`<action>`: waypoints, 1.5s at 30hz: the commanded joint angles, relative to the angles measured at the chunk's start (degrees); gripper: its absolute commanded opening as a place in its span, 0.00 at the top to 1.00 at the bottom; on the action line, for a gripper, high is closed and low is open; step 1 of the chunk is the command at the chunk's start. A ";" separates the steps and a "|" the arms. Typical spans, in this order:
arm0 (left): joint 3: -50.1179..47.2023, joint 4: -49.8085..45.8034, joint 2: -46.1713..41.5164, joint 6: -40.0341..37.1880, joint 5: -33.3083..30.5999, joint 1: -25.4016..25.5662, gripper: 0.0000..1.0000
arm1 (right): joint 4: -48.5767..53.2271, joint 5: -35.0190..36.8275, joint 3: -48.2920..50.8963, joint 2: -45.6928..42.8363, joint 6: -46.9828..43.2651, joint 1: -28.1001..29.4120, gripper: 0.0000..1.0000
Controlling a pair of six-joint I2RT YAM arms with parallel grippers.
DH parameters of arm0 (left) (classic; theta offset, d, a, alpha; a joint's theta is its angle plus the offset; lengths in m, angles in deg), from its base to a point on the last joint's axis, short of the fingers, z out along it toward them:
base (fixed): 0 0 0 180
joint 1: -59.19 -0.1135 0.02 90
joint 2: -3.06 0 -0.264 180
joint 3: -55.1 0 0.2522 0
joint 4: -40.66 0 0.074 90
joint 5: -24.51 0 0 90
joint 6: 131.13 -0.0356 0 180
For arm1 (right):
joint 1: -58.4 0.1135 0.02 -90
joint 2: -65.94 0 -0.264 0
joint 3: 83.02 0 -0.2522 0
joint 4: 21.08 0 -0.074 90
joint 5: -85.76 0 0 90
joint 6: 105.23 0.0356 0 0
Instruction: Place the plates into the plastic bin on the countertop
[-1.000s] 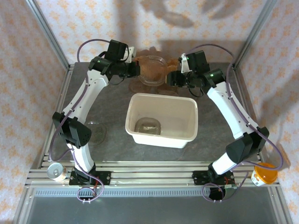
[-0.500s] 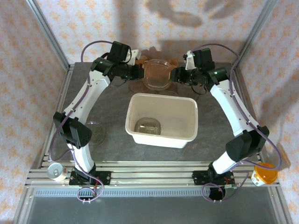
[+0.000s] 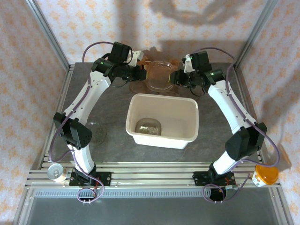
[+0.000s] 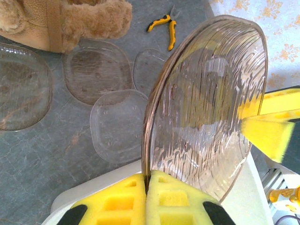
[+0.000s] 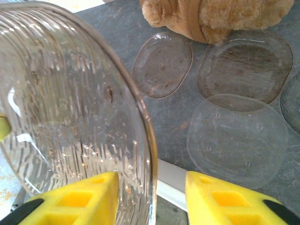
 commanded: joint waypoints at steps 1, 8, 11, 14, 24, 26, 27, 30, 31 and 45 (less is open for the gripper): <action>-0.25 0.61 -2.40 -0.72 1.74 0.79 0.99 | -2.40 1.09 0.75 -1.57 0.84 0.13 0.62; 0.18 -0.63 -1.70 -1.37 1.71 0.76 0.99 | -3.55 2.05 2.31 -2.82 1.05 0.11 0.80; 0.66 -0.96 -1.44 -1.53 1.80 0.84 0.99 | -3.60 1.48 2.52 -2.84 1.05 0.06 0.87; 1.24 -1.65 -1.01 -1.76 1.63 0.84 0.96 | -3.63 1.32 2.73 -3.05 1.04 0.09 0.90; 1.00 -2.19 -2.36 -1.24 -11.55 0.10 0.45 | -1.38 0.83 2.77 -4.35 2.15 0.12 0.95; -1.07 0.61 -4.08 -0.10 -13.44 -0.92 0.43 | -0.15 0.71 2.78 -4.80 2.59 0.10 0.95; -2.62 2.11 -5.15 1.07 -14.72 -1.69 0.42 | 0.57 0.62 2.87 -5.11 2.86 0.12 0.95; -7.75 7.68 -7.84 5.50 -17.13 -4.97 0.41 | 2.58 0.61 3.57 -6.48 3.60 0.34 0.95; -9.51 9.33 -8.48 7.37 -17.15 -6.49 0.41 | 3.14 0.41 3.95 -7.02 3.82 0.51 0.95; -15.39 8.48 -5.62 13.43 -19.82 -14.36 0.41 | 5.18 2.10 13.86 -10.57 7.61 8.70 0.95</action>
